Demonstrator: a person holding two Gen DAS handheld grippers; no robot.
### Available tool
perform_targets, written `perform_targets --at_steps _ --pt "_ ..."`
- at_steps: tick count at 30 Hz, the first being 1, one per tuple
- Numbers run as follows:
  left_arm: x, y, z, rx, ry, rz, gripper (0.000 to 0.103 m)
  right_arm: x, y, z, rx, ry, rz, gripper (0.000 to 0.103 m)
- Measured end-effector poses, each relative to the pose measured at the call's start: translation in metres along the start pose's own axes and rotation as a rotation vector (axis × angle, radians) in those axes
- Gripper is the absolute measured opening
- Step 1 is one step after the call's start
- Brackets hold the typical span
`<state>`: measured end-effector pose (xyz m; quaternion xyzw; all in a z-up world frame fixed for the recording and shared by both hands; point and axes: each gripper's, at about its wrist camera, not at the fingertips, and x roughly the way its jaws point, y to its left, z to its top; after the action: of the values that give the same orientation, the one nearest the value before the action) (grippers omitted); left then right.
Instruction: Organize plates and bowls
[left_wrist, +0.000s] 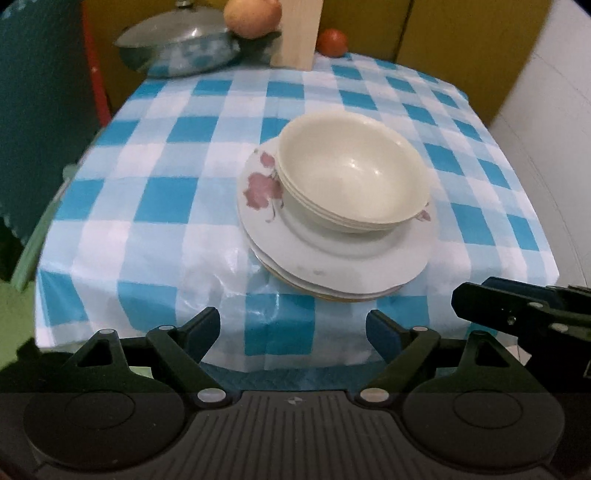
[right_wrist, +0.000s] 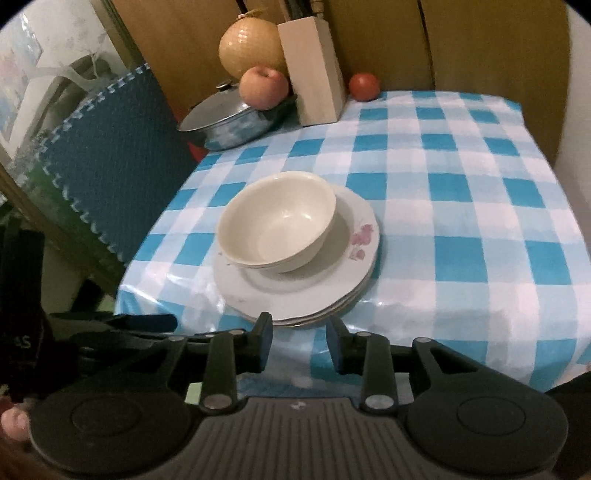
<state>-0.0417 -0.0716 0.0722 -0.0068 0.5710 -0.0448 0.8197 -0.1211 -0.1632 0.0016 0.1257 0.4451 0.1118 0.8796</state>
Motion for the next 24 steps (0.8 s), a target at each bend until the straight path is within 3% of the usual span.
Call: perform_targets --at_steps 5,11,24 --pt "0.011 -0.004 -0.007 -0.001 0.025 0.009 0.09 0.009 -0.008 -0.008 0.048 0.024 -0.01 0.031" --pt "0.011 -0.005 -0.01 -0.011 0.008 0.024 0.09 0.012 -0.011 -0.014 0.048 0.004 -0.083 0.032" --pt "0.007 -0.008 -0.012 -0.01 -0.02 0.042 0.09 0.024 -0.028 -0.021 0.105 0.014 -0.122 0.032"
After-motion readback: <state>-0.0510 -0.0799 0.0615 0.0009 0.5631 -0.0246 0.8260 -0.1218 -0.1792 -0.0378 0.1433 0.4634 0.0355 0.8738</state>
